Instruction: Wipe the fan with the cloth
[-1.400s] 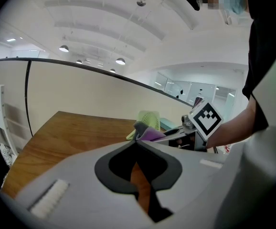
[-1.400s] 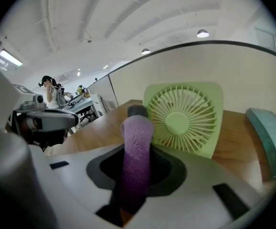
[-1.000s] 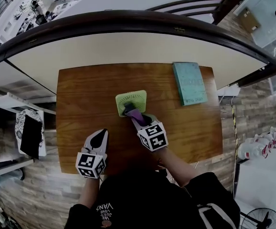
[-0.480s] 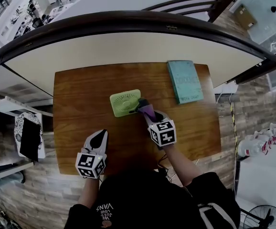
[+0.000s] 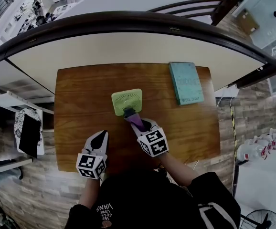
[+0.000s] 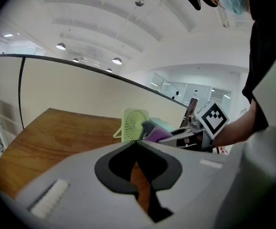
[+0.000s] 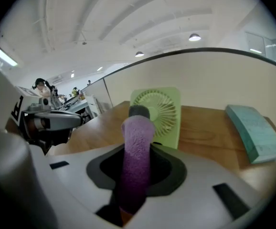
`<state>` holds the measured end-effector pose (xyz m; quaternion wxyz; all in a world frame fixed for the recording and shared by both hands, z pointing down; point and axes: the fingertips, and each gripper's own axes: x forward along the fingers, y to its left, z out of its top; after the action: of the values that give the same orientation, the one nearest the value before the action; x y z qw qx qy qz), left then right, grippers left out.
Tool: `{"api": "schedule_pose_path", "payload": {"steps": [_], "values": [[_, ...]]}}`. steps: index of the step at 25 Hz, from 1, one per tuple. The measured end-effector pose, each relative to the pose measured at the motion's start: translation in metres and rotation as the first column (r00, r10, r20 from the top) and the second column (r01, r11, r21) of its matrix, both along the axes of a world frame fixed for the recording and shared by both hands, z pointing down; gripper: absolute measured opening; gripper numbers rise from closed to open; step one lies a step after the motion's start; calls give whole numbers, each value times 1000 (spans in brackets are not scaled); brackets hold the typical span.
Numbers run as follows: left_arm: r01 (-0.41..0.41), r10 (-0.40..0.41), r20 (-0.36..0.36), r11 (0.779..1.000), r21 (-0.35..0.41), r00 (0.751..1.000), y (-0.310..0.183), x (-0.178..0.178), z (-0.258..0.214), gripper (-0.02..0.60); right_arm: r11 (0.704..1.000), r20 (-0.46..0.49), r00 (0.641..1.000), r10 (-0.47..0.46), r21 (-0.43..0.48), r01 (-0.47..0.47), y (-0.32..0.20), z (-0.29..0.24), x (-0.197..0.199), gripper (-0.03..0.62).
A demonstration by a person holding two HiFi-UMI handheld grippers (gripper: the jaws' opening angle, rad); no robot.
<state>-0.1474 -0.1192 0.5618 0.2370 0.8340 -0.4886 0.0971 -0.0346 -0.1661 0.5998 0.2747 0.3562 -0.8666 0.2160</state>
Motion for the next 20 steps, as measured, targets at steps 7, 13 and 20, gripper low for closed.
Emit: {"api": "schedule_pose_path", "payload": {"steps": [7, 13, 20], "values": [[65, -64, 16, 998, -12, 998, 21, -17, 2, 9, 989, -5, 989, -147, -16, 147, 7, 25, -61, 98], [115, -115, 21, 993, -29, 993, 33, -29, 7, 9, 987, -53, 986, -158, -29, 156, -2, 45, -62, 98], [121, -121, 15, 992, -27, 993, 32, -27, 8, 9, 995, -80, 992, -96, -31, 94, -11, 47, -30, 98]]}}
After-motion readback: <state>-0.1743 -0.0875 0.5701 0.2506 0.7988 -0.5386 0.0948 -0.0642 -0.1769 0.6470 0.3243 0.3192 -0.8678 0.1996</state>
